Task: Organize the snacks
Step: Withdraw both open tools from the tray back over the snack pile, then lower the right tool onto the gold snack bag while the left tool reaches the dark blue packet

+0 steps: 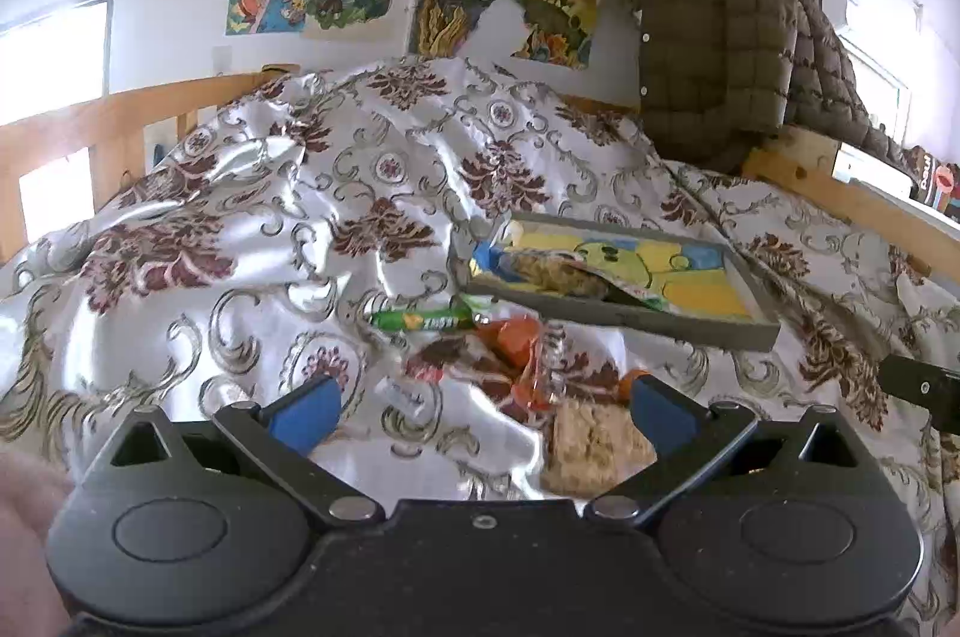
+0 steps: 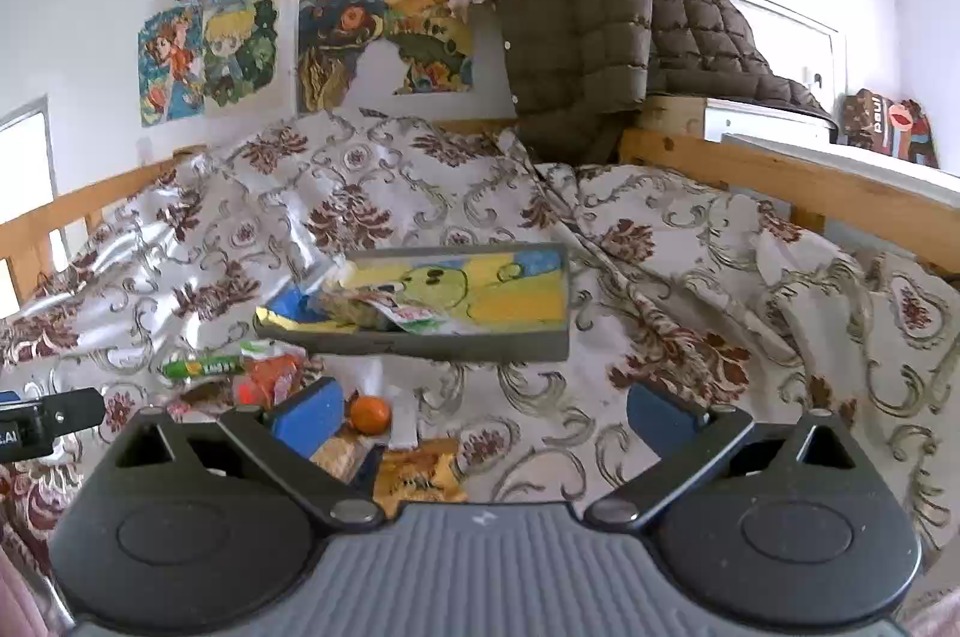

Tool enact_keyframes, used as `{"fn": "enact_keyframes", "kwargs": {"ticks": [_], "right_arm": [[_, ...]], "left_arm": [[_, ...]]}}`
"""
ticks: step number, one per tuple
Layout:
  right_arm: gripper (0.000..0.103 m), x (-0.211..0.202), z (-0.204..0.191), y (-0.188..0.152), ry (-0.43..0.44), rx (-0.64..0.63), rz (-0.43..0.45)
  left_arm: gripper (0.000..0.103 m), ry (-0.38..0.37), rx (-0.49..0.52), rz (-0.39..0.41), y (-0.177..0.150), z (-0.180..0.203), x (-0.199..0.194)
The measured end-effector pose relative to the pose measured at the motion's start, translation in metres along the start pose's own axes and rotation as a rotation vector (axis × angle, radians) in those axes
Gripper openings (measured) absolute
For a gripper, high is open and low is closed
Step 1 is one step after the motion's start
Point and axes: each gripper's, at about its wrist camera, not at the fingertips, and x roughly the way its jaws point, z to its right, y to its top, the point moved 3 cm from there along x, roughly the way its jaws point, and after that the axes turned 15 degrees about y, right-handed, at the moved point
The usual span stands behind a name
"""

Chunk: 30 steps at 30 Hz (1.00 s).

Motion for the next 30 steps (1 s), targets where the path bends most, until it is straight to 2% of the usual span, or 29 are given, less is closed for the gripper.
{"fn": "enact_keyframes", "kwargs": {"ticks": [8,14,25,30], "right_arm": [[0.103,-0.014,-0.004,-0.012,-0.020,0.028,-0.082],[0.103,-0.010,-0.017,-0.025,-0.008,-0.018,-0.185],[0.103,-0.004,-0.023,-0.029,-0.002,-0.040,-0.236],[0.103,0.001,-0.020,-0.029,0.022,-0.022,-0.271]], "left_arm": [[0.102,0.025,0.063,-0.013,-0.013,0.004,-0.018],[0.102,0.026,0.128,-0.029,-0.021,0.013,-0.022],[0.102,0.027,0.096,-0.105,-0.021,0.009,-0.011],[0.102,-0.001,0.117,-0.179,-0.017,0.013,0.004]]}}
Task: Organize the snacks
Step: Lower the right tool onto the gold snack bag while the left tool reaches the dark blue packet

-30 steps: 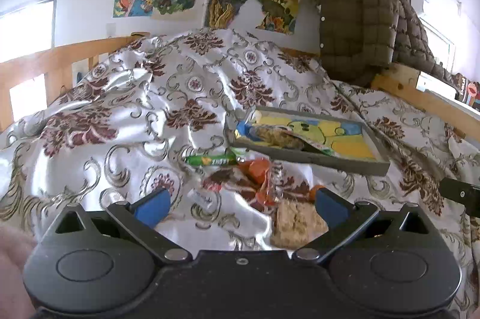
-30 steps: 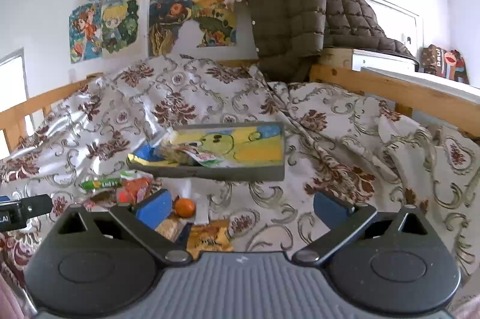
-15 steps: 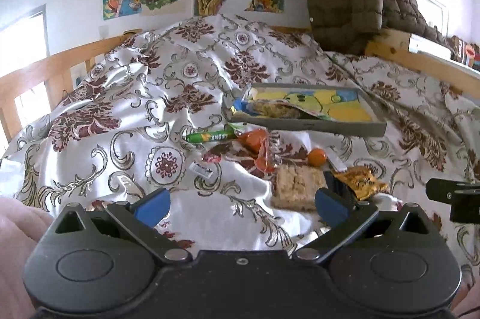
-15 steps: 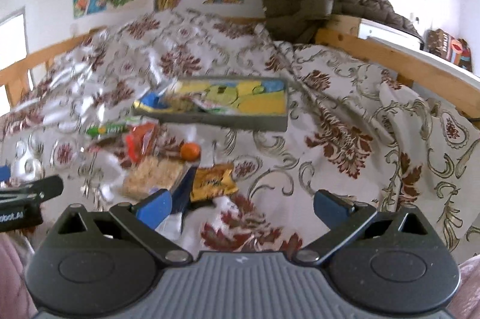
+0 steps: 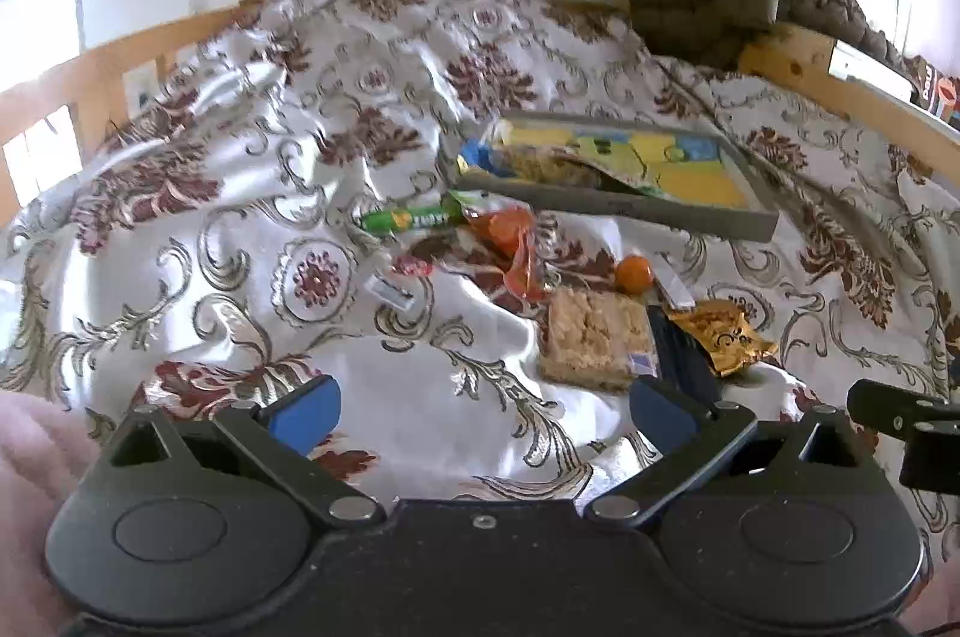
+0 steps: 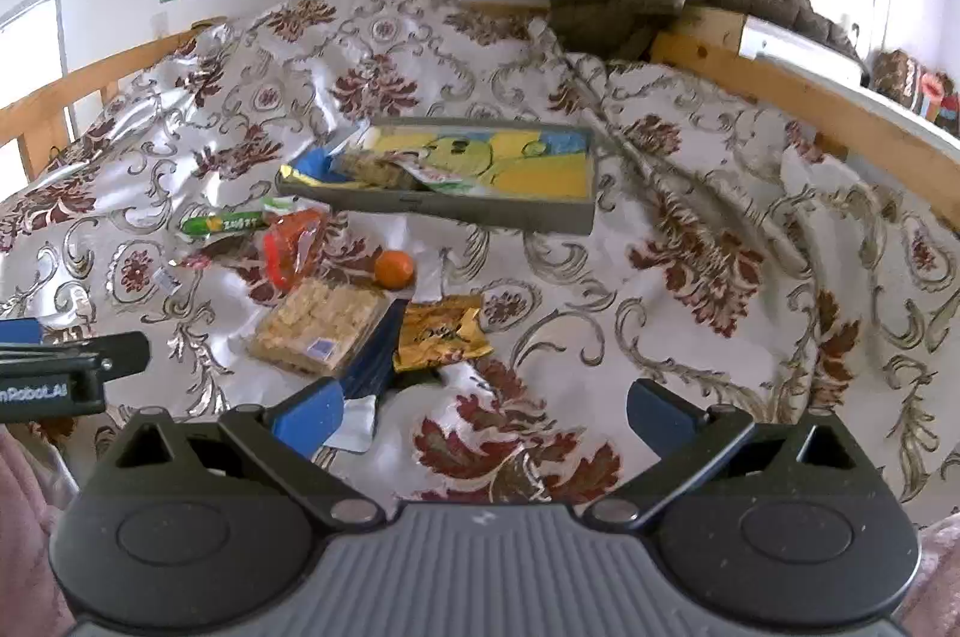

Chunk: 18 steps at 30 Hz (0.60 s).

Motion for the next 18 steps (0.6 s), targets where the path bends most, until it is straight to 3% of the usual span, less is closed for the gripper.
{"fn": "enact_keyframes", "kwargs": {"ticks": [10,18], "right_arm": [[0.103,0.022,0.032,0.016,0.097,0.161,-0.073],[0.103,0.061,0.054,0.038,0.156,0.125,-0.123]], "left_arm": [[0.102,-0.077,0.080,-0.086,0.003,0.025,0.025],[0.102,-0.230,0.055,-0.203,-0.002,0.052,0.055]]}}
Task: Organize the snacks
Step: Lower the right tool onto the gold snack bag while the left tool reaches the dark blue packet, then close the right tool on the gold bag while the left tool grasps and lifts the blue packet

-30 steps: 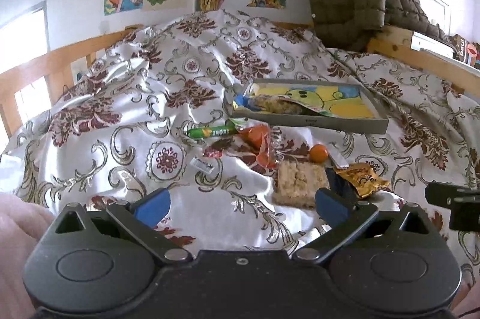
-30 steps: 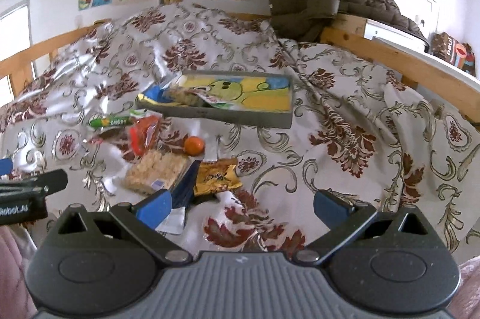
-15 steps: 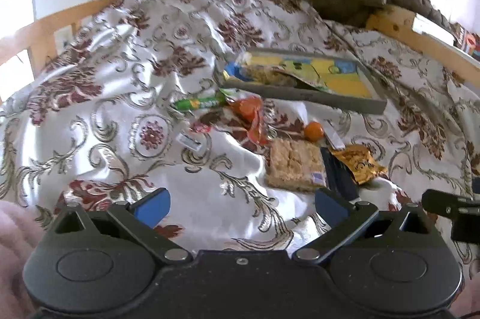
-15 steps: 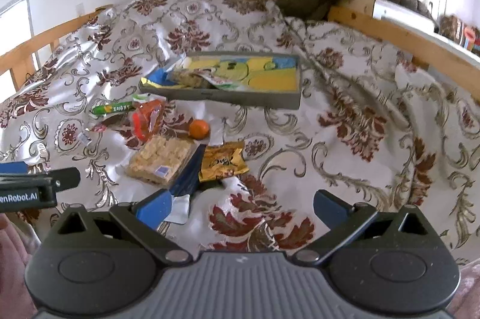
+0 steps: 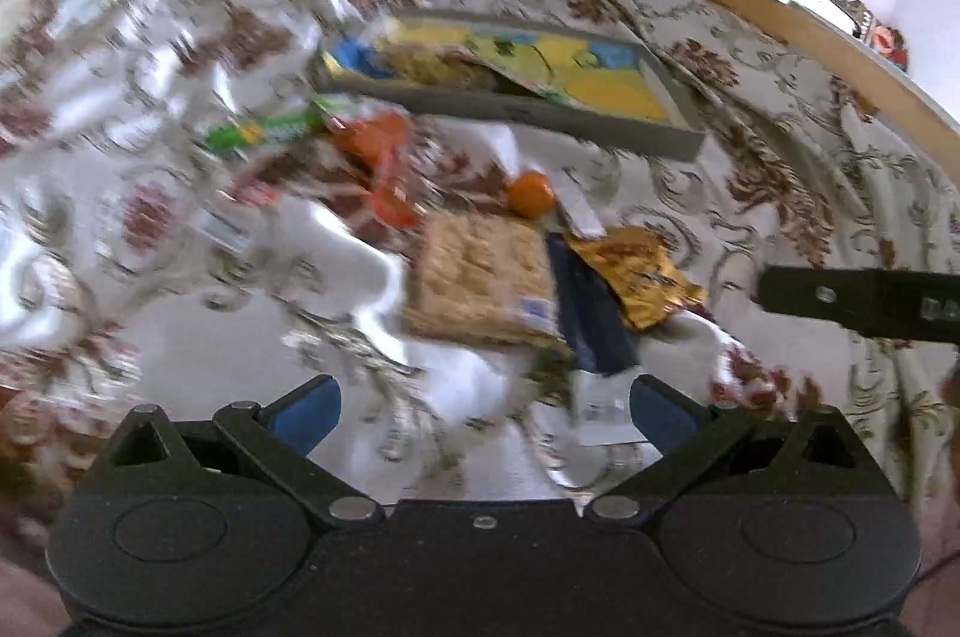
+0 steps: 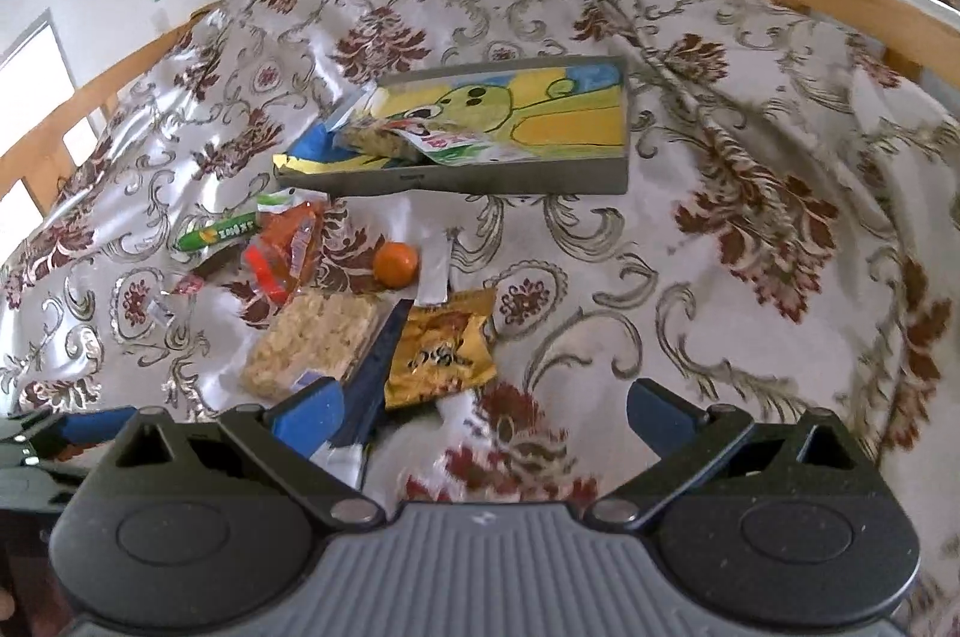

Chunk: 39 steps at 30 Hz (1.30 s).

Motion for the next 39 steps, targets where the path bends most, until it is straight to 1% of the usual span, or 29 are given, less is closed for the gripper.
{"fn": "enact_keyframes", "kwargs": {"ticks": [3,6,9,13,17,19,21,22,25,27,28,29,32,34,35,36,39], "right_arm": [[0.103,0.017,0.004,0.006,0.023,-0.021,-0.043],[0.103,0.033,0.006,0.012,0.086,-0.052,-0.077],[0.103,0.045,0.007,0.020,0.144,-0.070,-0.087],[0.102,0.056,0.010,0.032,0.187,-0.078,-0.083],[0.092,0.072,0.019,0.038,0.202,-0.052,-0.108],[0.089,0.079,0.024,0.038,0.194,-0.040,-0.122],[0.085,0.086,0.028,0.037,0.183,-0.029,-0.139],[0.084,0.089,0.029,0.036,0.185,-0.023,-0.147],[0.083,0.098,0.030,0.033,0.190,-0.018,-0.178],[0.083,0.104,0.028,0.031,0.193,-0.027,-0.193],[0.082,0.106,0.027,0.030,0.194,-0.029,-0.199],[0.079,0.108,0.026,0.030,0.191,-0.032,-0.203],[0.068,0.113,0.025,0.027,0.166,-0.045,-0.224],[0.064,0.114,0.025,0.026,0.169,-0.045,-0.232],[0.060,0.114,0.025,0.025,0.171,-0.044,-0.236],[0.059,0.114,0.024,0.025,0.170,-0.045,-0.243],[0.058,0.111,0.022,0.024,0.167,-0.052,-0.257]], "left_arm": [[0.102,-0.041,-0.029,-0.045,0.001,0.005,0.014],[0.102,-0.077,-0.070,-0.069,0.002,0.009,0.027],[0.102,-0.114,-0.099,-0.071,0.005,0.013,0.035],[0.101,-0.182,-0.109,-0.056,0.006,0.022,0.040],[0.092,-0.228,-0.066,-0.049,0.006,0.034,0.043],[0.088,-0.237,-0.067,-0.060,0.005,0.037,0.047],[0.078,-0.251,-0.083,-0.084,0.004,0.037,0.053],[0.076,-0.256,-0.095,-0.098,0.004,0.037,0.057],[0.066,-0.259,-0.124,-0.120,0.003,0.035,0.064],[0.056,-0.256,-0.134,-0.135,0.002,0.033,0.068],[0.054,-0.253,-0.138,-0.144,0.002,0.033,0.070],[0.053,-0.251,-0.140,-0.148,0.002,0.033,0.071],[0.051,-0.250,-0.131,-0.147,0.002,0.035,0.073],[0.046,-0.239,-0.108,-0.145,0.001,0.038,0.073],[0.041,-0.235,-0.096,-0.145,0.001,0.039,0.073],[0.038,-0.232,-0.088,-0.146,0.001,0.040,0.072],[0.037,-0.229,-0.088,-0.147,0.001,0.039,0.071]]}}
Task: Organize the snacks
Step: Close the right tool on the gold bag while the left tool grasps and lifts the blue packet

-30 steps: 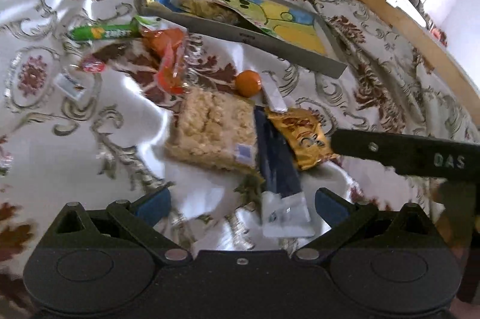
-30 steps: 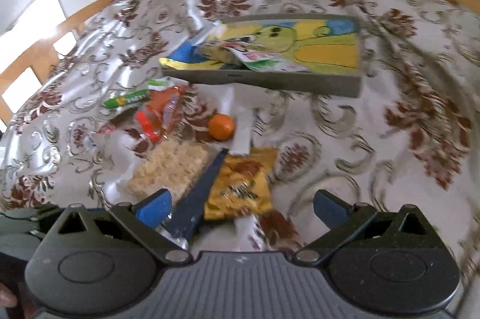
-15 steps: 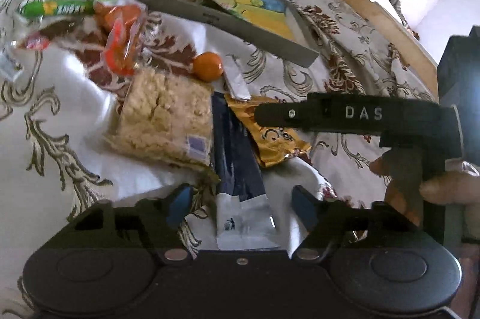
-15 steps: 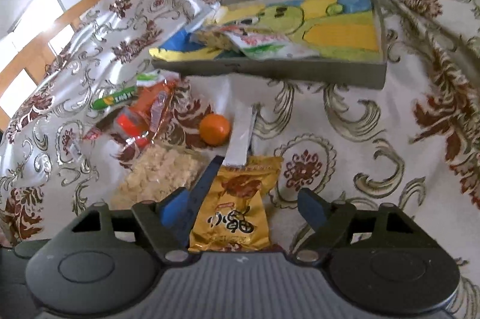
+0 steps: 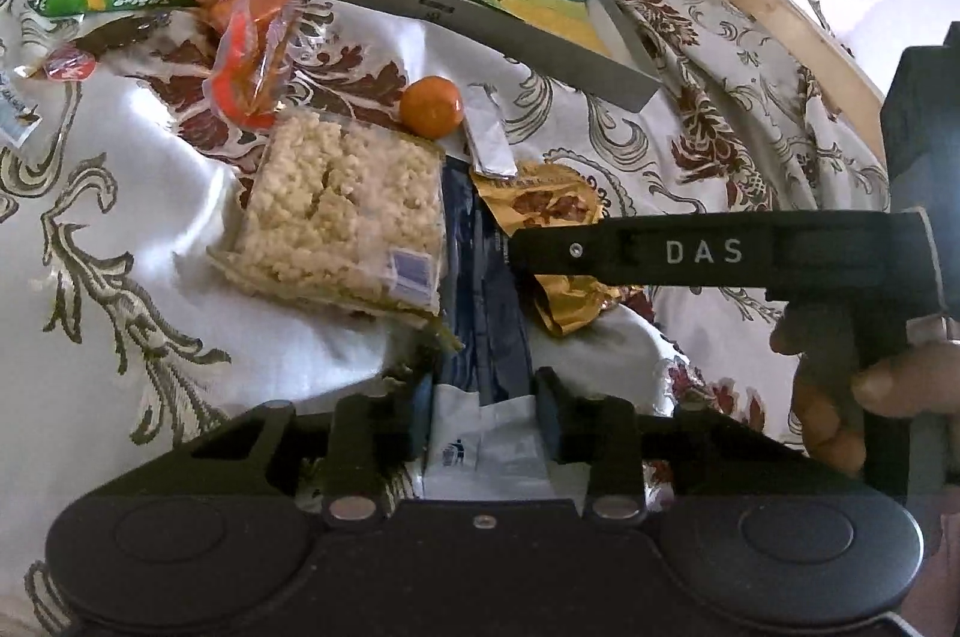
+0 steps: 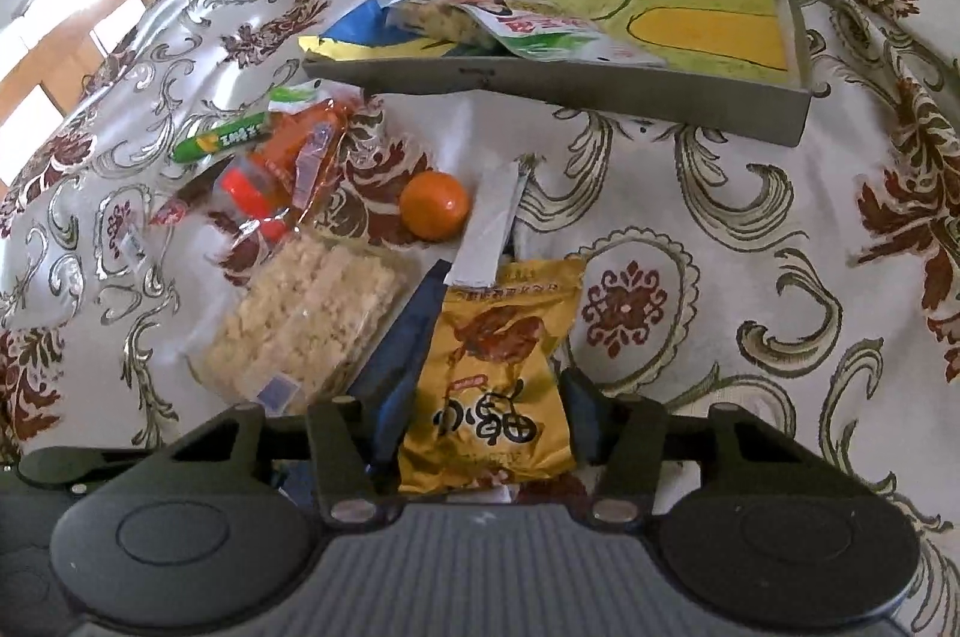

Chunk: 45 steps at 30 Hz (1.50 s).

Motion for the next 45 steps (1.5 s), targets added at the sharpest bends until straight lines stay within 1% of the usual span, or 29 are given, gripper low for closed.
{"fn": "enact_keyframes", "kwargs": {"ticks": [9,14,19,23,26,30,37,42,45], "right_arm": [[0.058,-0.015,0.004,-0.006,-0.024,0.032,0.009],[0.059,-0.009,0.005,-0.006,-0.033,0.033,0.002],[0.060,-0.003,0.006,-0.006,-0.026,0.035,0.016],[0.055,-0.004,-0.001,-0.009,-0.051,0.003,0.013],[0.055,-0.008,-0.009,-0.014,-0.047,-0.014,0.006],[0.054,-0.015,-0.021,-0.022,-0.076,-0.060,-0.002],[0.054,-0.036,-0.018,-0.027,-0.092,-0.021,0.065],[0.054,-0.050,-0.019,-0.028,-0.098,-0.006,0.134],[0.055,-0.058,-0.022,-0.029,-0.087,-0.005,0.179]], "left_arm": [[0.037,0.011,0.000,-0.017,-0.007,0.000,-0.009],[0.040,-0.010,-0.054,-0.021,-0.003,-0.008,-0.001],[0.042,-0.019,-0.064,-0.019,-0.001,-0.009,0.003],[0.037,0.003,-0.026,-0.012,-0.002,-0.003,0.001],[0.035,0.009,-0.003,-0.002,-0.003,0.001,-0.004],[0.032,0.004,0.024,-0.001,-0.008,0.005,-0.013],[0.030,-0.026,0.019,0.006,-0.018,0.003,-0.035],[0.028,-0.038,0.049,0.063,-0.025,0.004,-0.058],[0.028,-0.030,0.068,0.102,-0.029,0.005,-0.069]]}}
